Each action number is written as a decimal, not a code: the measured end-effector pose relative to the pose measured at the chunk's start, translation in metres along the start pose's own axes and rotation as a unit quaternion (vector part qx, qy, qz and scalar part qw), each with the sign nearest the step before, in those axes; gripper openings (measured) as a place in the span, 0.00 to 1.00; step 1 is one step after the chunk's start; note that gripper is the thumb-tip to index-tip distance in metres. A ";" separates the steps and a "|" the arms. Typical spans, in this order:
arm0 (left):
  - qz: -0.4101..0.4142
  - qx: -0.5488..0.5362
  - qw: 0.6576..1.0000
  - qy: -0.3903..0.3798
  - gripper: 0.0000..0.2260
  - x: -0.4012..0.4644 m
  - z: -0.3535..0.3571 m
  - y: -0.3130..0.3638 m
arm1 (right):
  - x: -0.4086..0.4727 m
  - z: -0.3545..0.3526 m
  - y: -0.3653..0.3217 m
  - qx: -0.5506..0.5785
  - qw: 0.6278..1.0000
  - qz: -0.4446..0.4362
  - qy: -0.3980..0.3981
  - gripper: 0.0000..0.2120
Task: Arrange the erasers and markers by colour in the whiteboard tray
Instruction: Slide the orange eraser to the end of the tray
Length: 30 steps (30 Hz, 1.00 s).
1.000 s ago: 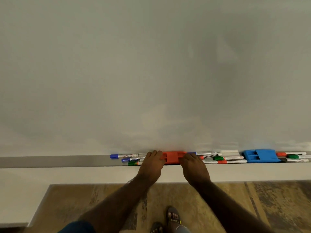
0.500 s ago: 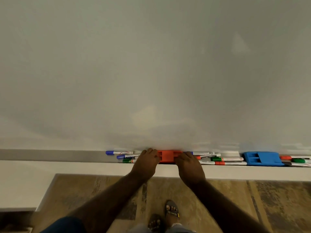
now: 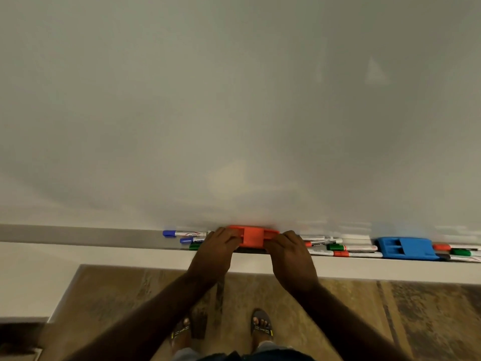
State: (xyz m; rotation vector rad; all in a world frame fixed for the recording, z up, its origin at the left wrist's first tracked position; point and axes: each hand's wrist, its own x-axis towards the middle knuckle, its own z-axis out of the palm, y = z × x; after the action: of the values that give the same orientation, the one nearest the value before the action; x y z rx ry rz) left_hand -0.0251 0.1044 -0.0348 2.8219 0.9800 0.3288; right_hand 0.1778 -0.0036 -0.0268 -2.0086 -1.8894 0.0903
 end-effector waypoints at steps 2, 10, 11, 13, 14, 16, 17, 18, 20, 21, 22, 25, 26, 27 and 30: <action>-0.002 -0.017 1.000 0.022 0.17 -0.009 -0.012 -0.010 | 0.003 -0.001 -0.014 0.009 1.000 -0.011 0.012 0.07; -0.147 -0.178 0.964 0.131 0.08 -0.074 -0.071 -0.097 | 0.045 0.029 -0.116 0.062 0.995 -0.077 0.021 0.12; -0.169 -0.197 0.956 0.139 0.09 -0.084 -0.076 -0.113 | 0.053 0.034 -0.131 0.065 0.994 -0.087 0.018 0.12; -0.197 -0.205 0.947 0.149 0.09 -0.106 -0.085 -0.146 | 0.070 0.047 -0.164 0.068 0.992 -0.109 0.011 0.12; -0.207 -0.203 0.945 0.152 0.08 -0.116 -0.089 -0.160 | 0.079 0.052 -0.178 0.069 0.991 -0.118 0.005 0.11; -0.231 -0.208 0.937 0.157 0.08 -0.136 -0.097 -0.191 | 0.095 0.065 -0.210 0.073 0.988 -0.135 -0.003 0.10; -0.242 -0.211 0.934 0.160 0.09 -0.146 -0.101 -0.206 | 0.103 0.073 -0.225 0.073 0.987 -0.142 -0.009 0.10; -0.249 -0.209 0.932 0.161 0.09 -0.154 -0.105 -0.221 | 0.110 0.080 -0.240 0.073 0.986 -0.149 -0.017 0.10; -0.253 -0.194 0.934 0.159 0.09 -0.172 -0.111 -0.252 | 0.122 0.095 -0.269 0.074 0.983 -0.163 -0.031 0.11; -0.254 -0.189 0.935 0.159 0.09 -0.178 -0.114 -0.264 | 0.127 0.101 -0.281 0.076 0.982 -0.169 -0.033 0.11; -0.257 -0.191 0.934 0.161 0.09 -0.186 -0.119 -0.279 | 0.133 0.108 -0.294 0.078 0.980 -0.178 -0.033 0.10; -0.259 -0.191 0.934 0.156 0.09 -0.203 -0.129 -0.319 | 0.152 0.130 -0.329 0.084 0.975 -0.204 -0.027 0.10; -0.254 -0.185 0.937 0.151 0.09 -0.207 -0.130 -0.330 | 0.157 0.136 -0.337 0.087 0.974 -0.210 -0.027 0.10; -0.254 -0.181 0.939 0.146 0.09 -0.213 -0.131 -0.342 | 0.162 0.144 -0.347 0.089 0.972 -0.214 -0.028 0.11; -0.263 -0.188 0.937 0.134 0.07 -0.223 -0.135 -0.372 | 0.174 0.166 -0.369 0.095 0.970 -0.223 -0.023 0.12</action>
State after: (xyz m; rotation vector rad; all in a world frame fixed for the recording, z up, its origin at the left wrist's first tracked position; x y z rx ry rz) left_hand -0.4504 0.2624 -0.0142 2.1102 1.4884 0.7467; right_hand -0.2065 0.2127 -0.0279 -1.4328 -2.2197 0.1880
